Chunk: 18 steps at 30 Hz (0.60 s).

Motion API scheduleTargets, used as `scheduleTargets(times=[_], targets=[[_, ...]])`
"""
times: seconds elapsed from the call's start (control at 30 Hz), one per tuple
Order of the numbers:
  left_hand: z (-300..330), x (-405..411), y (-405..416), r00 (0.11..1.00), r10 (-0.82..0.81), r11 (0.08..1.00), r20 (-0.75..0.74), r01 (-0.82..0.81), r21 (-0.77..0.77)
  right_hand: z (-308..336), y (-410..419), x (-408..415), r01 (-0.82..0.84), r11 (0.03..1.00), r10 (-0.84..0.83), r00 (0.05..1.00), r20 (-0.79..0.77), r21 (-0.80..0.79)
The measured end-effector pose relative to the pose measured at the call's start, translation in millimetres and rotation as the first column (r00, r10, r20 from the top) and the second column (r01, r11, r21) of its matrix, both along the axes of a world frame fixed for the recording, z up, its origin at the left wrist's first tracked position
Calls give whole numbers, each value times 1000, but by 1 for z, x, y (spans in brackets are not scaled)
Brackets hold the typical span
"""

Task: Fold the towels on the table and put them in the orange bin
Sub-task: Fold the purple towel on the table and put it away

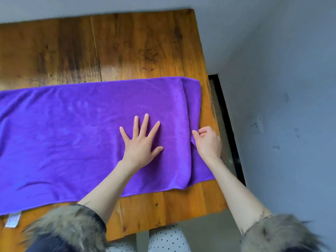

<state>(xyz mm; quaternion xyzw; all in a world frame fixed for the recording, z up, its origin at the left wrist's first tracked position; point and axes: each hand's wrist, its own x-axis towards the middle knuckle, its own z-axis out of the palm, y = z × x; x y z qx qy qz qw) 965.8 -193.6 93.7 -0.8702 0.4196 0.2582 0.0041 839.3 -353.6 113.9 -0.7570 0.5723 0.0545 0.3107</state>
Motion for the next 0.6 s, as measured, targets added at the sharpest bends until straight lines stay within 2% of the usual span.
scheduleTargets(times=[0.1, 0.23, 0.4, 0.5, 0.57, 0.6], targets=[[2, 2, 2, 1000, 22, 1000, -12, -22, -5, 1, -11, -2, 42, 999, -41, 998, 46, -18], [4, 4, 3, 999, 34, 999, -23, -34, -3, 7, -41, -14, 192, 981, -187, 974, 127, -32], [3, 4, -1, 999, 42, 999, -30, -41, 5, 9, -55, -20, 170, 985, -168, 979, 118, -6], [4, 3, -1, 997, 52, 999, -49, -52, -4, 18, -40, -8, 71, 997, -61, 969, 240, -35], [7, 1, -3, 995, 73, 997, -68, -75, -22, 23, -22, 3, -128, 984, 78, 937, 341, 125], [9, 0, -5, 992, 102, 993, -77, -106, -43, 25, -14, 8, -233, 940, 127, 916, 380, 249]])
